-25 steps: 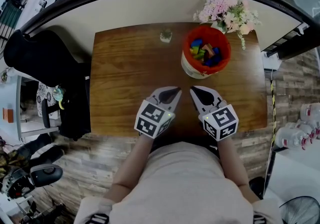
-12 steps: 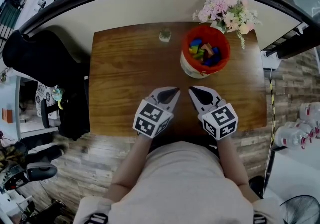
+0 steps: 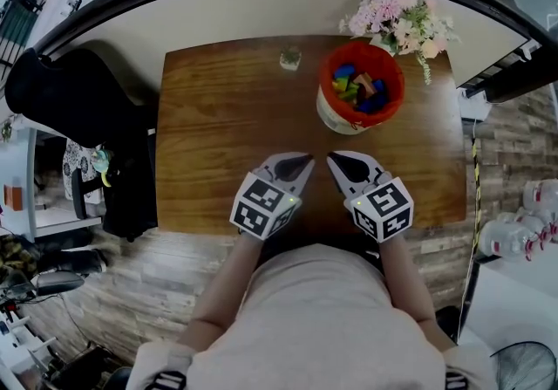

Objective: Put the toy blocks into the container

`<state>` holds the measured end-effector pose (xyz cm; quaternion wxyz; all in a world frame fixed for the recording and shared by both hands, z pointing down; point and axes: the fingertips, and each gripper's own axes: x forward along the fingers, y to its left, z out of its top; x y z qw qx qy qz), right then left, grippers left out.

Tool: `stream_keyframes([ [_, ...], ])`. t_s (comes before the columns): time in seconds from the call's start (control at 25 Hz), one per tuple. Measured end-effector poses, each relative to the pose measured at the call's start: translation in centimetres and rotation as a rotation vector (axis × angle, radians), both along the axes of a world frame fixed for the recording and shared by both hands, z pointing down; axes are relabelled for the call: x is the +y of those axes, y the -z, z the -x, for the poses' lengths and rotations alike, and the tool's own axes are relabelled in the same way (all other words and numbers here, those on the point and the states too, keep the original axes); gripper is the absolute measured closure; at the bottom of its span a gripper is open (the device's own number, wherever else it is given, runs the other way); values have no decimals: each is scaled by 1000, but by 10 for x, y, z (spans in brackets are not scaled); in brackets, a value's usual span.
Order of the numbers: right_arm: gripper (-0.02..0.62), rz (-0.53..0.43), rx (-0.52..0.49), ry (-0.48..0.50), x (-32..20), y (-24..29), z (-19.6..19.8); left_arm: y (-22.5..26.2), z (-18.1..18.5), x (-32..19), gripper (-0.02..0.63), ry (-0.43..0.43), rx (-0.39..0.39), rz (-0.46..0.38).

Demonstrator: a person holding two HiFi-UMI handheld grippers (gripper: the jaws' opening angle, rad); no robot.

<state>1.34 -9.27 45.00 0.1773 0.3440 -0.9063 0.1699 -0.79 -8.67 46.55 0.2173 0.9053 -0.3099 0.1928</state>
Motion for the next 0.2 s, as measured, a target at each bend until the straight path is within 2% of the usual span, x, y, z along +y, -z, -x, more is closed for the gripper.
stream_keyframes([
  [0.2, 584, -3, -5, 14, 1, 1, 2, 0, 2, -2, 592, 8, 3, 0],
])
